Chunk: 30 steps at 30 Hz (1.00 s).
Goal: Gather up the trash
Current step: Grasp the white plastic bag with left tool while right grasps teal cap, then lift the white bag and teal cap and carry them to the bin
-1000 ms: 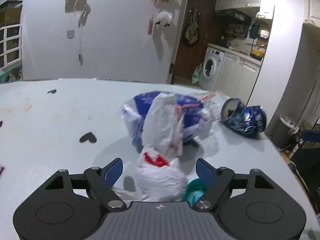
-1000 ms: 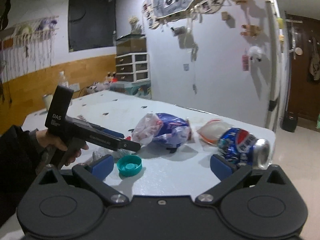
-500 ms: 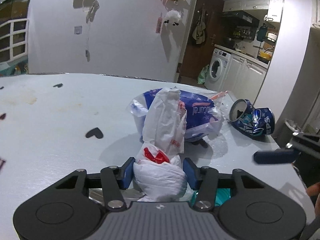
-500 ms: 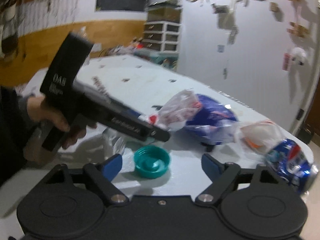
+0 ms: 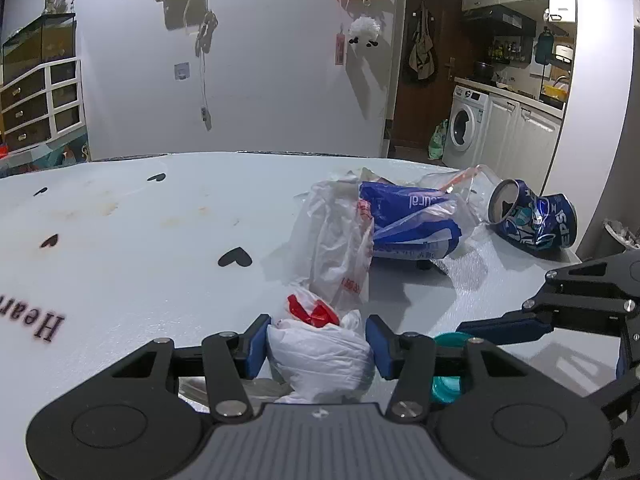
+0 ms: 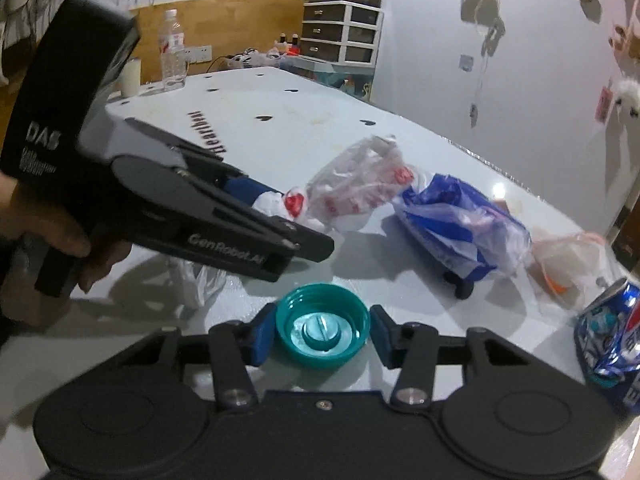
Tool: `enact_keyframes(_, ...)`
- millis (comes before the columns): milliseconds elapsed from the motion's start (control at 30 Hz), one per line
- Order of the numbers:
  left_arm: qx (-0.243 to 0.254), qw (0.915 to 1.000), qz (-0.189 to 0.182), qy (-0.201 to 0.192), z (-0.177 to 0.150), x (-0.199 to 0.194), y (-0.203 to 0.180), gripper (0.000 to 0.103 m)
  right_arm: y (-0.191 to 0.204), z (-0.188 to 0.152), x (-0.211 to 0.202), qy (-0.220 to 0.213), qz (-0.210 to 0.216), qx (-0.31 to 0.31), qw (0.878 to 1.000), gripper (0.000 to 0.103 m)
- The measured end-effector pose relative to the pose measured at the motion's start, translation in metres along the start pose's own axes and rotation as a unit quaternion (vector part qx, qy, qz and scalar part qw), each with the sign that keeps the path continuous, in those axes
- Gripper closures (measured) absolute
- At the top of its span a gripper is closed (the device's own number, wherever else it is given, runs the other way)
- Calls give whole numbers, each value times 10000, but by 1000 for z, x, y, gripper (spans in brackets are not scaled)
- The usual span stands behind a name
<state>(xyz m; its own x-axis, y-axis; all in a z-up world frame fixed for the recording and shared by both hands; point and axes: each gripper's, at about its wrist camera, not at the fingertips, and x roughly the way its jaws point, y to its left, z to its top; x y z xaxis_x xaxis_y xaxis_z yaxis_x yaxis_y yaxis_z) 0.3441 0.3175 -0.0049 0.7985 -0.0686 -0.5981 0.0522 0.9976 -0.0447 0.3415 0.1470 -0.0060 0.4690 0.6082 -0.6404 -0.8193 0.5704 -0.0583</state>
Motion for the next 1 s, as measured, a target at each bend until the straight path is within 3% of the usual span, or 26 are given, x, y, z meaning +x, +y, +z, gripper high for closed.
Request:
enact_keyframes(367,131,9997,215,-20,-11,-5,-11,53,-9,-10,-10,-45,-172,326,9993,53)
enact_keyframes(600,-240,9970,580,-456,-15,-27,-16,54,-19,-20,-30,-255,-345,597,9973,53)
enact_keyframes(1000,-202,9928,963,-678,-33,-62,-69,54,-37,-42,-80,-710,-760,1135,9881,53)
